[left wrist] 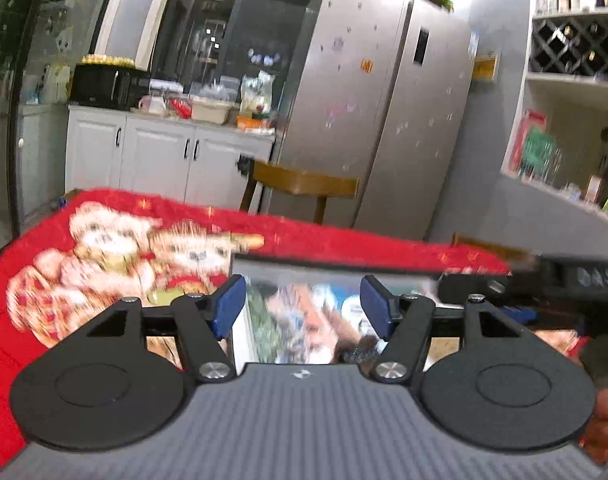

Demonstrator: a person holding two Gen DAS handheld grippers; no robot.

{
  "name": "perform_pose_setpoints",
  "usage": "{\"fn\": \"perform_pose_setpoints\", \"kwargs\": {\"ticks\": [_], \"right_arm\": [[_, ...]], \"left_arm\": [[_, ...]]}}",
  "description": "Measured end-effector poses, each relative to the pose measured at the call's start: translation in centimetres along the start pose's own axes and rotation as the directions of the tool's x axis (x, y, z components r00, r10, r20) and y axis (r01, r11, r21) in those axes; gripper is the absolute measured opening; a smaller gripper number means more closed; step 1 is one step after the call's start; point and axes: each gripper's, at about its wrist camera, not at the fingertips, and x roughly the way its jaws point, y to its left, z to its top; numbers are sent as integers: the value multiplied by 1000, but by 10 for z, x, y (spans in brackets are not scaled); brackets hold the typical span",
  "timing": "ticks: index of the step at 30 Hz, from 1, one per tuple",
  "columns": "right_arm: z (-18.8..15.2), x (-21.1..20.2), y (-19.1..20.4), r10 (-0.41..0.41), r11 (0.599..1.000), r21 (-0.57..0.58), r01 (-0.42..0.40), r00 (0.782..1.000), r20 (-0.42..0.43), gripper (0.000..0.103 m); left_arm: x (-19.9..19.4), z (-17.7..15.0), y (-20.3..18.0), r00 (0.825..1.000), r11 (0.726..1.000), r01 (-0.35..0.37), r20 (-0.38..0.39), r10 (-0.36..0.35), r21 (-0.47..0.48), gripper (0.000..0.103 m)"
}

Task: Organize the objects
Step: 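Open both tools to drop the hair tie and clip into the box, then withdraw both tools from the box back toward the pile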

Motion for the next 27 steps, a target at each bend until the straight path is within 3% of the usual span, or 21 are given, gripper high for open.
{"fn": "perform_pose_setpoints", "kwargs": {"ticks": [5, 9, 14, 19, 23, 27], "right_arm": [[6, -73, 9, -58, 996, -58, 67, 989, 137, 103], [1, -125, 9, -73, 993, -71, 92, 970, 233, 103], [-22, -165, 9, -125, 987, -61, 150, 945, 303, 103], [-56, -177, 6, -104, 991, -42, 123, 941, 321, 100], [-81, -162, 6, -154, 984, -41, 174, 942, 299, 94], [-102, -136, 9, -178, 975, -85, 204, 953, 245, 85]], "left_arm": [[-59, 29, -10, 997, 999, -19, 74, 16, 41, 77], [-109, 37, -22, 993, 999, 4, 119, -10, 51, 81], [-157, 21, -44, 989, 993, 46, 131, -61, 112, 84], [-172, -21, -61, 987, 991, 79, 134, -93, 106, 84], [-160, -52, -77, 987, 973, 126, 73, -142, 193, 84], [-140, -75, -88, 997, 961, 71, -9, -71, 267, 84]]}}
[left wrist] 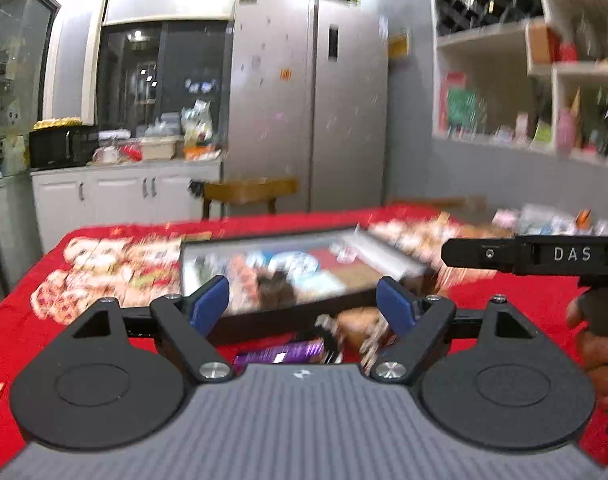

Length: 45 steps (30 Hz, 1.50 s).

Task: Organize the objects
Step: 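Withdraw both tools from the box back toward the pile, then grasp the blue binder clip with left while right grasps the brown crocheted hair tie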

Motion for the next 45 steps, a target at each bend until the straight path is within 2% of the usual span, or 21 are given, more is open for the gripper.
{"fn": "perform_pose_setpoints", "kwargs": {"ticks": [1, 3, 5, 8, 11, 14, 16, 20, 23, 25, 26, 27, 28, 32, 34, 38, 40, 43, 45], "right_arm": [[-5, 6, 1, 10, 1000, 5, -9, 1000, -29, 84], [-15, 17, -3, 23, 999, 34, -20, 996, -91, 72], [-25, 29, -8, 25, 999, 42, -18, 988, -151, 66], [-41, 45, -14, 43, 999, 32, -37, 974, -222, 60], [-53, 56, -21, 30, 999, 35, -21, 959, -282, 58], [-53, 58, -24, 68, 997, 56, -54, 958, -277, 59], [-55, 56, -20, 68, 997, 40, -59, 959, -274, 58], [-56, 59, -12, 55, 998, -2, -58, 956, -290, 50], [-55, 61, -9, 55, 998, -21, -65, 954, -296, 41], [-55, 61, -8, 50, 998, -23, -59, 954, -296, 27], [-55, 60, -10, 53, 998, -14, -60, 954, -294, 24], [-55, 60, -12, 59, 998, -1, -62, 954, -294, 22], [-55, 60, -14, 67, 998, 16, -66, 954, -293, 17], [-54, 57, -19, 71, 997, 46, -61, 958, -276, 11], [-54, 54, -21, 72, 997, 53, -60, 963, -259, 1], [-52, 44, -23, 66, 996, 65, -54, 978, -197, 1], [-51, 42, -23, 87, 995, 64, -76, 978, -189, 1], [-51, 47, -24, 93, 994, 72, -79, 971, -220, 2], [-52, 55, -32, 94, 991, 121, -64, 961, -260, 11]], "left_arm": [[3, -6, -3, 1000, 1000, -14, -18, 15, 20, 84], [9, -18, -6, 998, 997, -37, -44, 39, 62, 84], [14, -29, -5, 996, 997, -29, -81, 35, 78, 84], [26, -41, 7, 987, 1000, 22, -158, -19, 18, 84], [42, -44, 21, 974, 1000, 17, -226, -22, -26, 84], [49, -45, 25, 966, 997, 52, -252, -65, -59, 84], [55, -47, 23, 960, 998, 48, -274, -59, -45, 84], [72, -47, 24, 939, 996, 66, -333, -85, -66, 82], [76, -47, 25, 941, 996, 58, -330, -79, -74, 73], [77, -46, 22, 942, 997, 53, -328, -69, -58, 65], [76, -46, 21, 943, 997, 49, -326, -64, -53, 56], [76, -46, 22, 944, 997, 48, -323, -63, -55, 42], [76, -45, 23, 945, 997, 52, -320, -70, -64, 38], [75, -45, 27, 946, 995, 55, -314, -81, -88, 36], [74, -45, 26, 947, 995, 55, -311, -77, -79, 36], [73, -45, 23, 949, 997, 53, -307, -70, -63, 36], [74, -45, 23, 948, 996, 53, -309, -71, -65, 36], [75, -46, 25, 947, 995, 57, -312, -78, -77, 36], [75, -46, 26, 946, 995, 58, -313, -81, -83, 36]]}}
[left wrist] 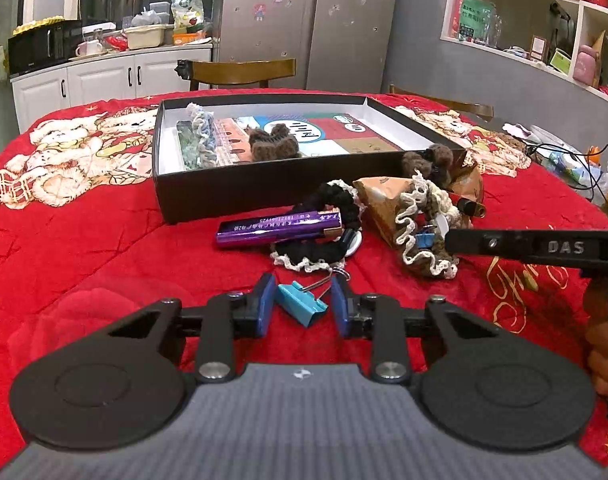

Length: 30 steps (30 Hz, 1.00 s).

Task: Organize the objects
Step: 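Grasp the blue binder clip with left while right grasps the brown crocheted hair tie, then lift the blue binder clip and brown hair tie off the table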

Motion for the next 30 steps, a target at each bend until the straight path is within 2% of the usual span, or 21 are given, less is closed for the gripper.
{"fn": "perform_pose_setpoints", "kwargs": {"ticks": [2, 6, 8, 9, 15, 18, 19, 20, 21, 25, 30], "right_arm": [[1, 2, -7, -1, 999, 40, 1, 1000, -11, 13], [0, 3, 0, -38, 999, 6, 38, 999, 4, 15], [2, 7, -4, -29, 999, 28, 29, 1000, -2, 21], [4, 9, -6, -21, 999, 45, 21, 1000, -8, 32], [9, 19, -13, 31, 996, 84, -29, 999, -19, 43], [11, 23, -10, 24, 997, 78, -23, 1000, -20, 40], [11, 24, -10, 19, 997, 78, -18, 1000, -20, 35], [12, 26, -9, 18, 997, 78, -17, 1000, -21, 22], [12, 26, -9, 26, 997, 80, -24, 999, -23, 14], [10, 24, -8, 27, 997, 66, -26, 1000, -16, 14], [8, 17, -5, 46, 998, 46, -46, 999, 16, 14]], "left_arm": [[0, 0, 0, 1000, 1000, 0, 0, 0, -1, 36], [0, 0, 1, 1000, 1000, 0, 0, 0, 0, 36], [0, 0, 1, 1000, 1000, 2, -1, -2, -3, 36], [0, 0, 1, 1000, 1000, 3, 0, -3, -4, 36], [-1, 0, 0, 1000, 1000, 1, 0, -1, 1, 36], [-1, 0, 0, 1000, 1000, 1, -1, -1, 0, 36], [-1, 0, 0, 1000, 1000, 1, -1, -1, 0, 36], [-1, 0, 0, 1000, 1000, 1, -2, -1, -1, 36], [0, 0, 0, 1000, 1000, 2, -1, -2, -3, 36], [0, -1, 3, 1000, 999, 8, 1, -8, -32, 37], [-1, -1, 11, 999, 995, 50, 13, -49, -88, 35]]}}
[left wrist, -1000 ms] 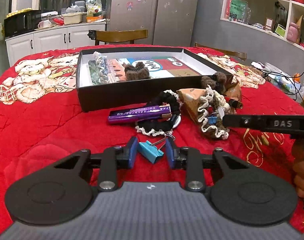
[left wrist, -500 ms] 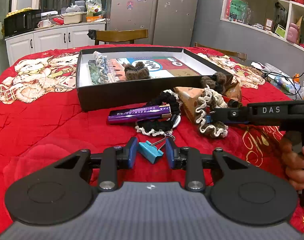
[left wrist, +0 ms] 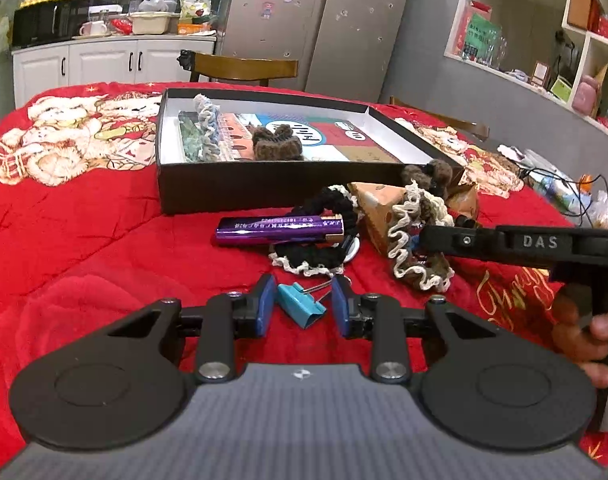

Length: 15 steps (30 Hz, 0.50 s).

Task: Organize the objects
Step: 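Lift the blue binder clip and brown hair tie off the table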

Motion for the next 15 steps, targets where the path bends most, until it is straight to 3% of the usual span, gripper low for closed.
{"fn": "perform_pose_setpoints", "kwargs": {"ticks": [9, 15], "right_arm": [[-1, -15, 2, 74, 997, -24, -73, 995, 67, 14], [-2, -23, 7, 108, 993, -51, -104, 989, 103, 14]], "left_arm": [[-6, -1, -13, 999, 997, -7, 32, 5, 71, 17], [-4, -2, -20, 1000, 993, 21, 14, -23, 115, 19]]}}
